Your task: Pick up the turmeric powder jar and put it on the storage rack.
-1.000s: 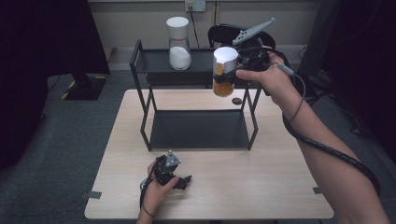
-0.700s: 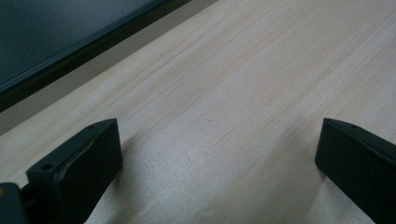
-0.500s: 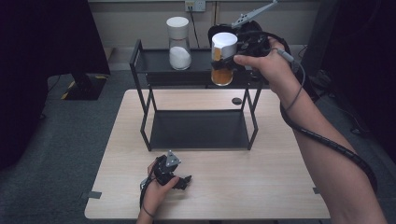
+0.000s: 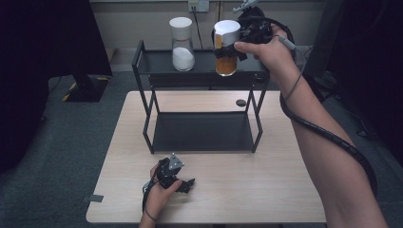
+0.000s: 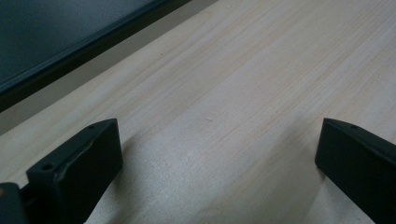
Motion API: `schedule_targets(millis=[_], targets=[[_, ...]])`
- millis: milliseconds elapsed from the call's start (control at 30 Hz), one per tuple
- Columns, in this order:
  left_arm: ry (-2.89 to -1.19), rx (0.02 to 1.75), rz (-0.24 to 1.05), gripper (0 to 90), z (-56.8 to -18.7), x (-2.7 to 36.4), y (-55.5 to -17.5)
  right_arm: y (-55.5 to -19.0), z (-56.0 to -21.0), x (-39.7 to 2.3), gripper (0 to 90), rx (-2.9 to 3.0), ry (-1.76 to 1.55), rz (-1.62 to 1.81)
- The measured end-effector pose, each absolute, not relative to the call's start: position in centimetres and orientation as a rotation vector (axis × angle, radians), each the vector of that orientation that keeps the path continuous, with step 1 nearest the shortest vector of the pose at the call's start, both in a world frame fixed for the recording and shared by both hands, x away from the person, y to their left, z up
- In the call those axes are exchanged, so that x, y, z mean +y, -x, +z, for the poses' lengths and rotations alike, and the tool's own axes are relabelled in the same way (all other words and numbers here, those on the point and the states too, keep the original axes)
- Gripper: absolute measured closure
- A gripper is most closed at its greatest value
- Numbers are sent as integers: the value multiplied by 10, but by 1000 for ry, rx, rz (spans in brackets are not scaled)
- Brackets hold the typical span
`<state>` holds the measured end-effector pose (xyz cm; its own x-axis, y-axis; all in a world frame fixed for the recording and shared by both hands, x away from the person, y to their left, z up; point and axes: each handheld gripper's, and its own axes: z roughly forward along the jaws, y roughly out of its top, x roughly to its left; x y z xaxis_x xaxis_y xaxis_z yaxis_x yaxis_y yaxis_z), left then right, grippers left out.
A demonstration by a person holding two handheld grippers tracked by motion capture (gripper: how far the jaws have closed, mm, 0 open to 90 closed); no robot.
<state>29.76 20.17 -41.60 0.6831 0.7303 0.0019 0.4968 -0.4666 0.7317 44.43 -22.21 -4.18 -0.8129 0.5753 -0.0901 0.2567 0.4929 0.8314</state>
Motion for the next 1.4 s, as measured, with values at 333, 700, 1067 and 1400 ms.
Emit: schedule_targets(millis=[333, 700, 1067, 1400], targets=[[-2163, 937, 410, 1, -416, 202, -298, -464, -47, -212, 301, 2342, -776, 1248], [-2163, 937, 410, 1, -416, 202, -298, -482, -57, -202, 301, 2307, -849, 1222], [-2163, 937, 410, 1, -416, 202, -298, -488, -65, -205, 300, 2296, -890, 1237], [-2164, 937, 410, 1, -416, 202, -298, -480, -69, -200, 298, 2270, -872, 1225]])
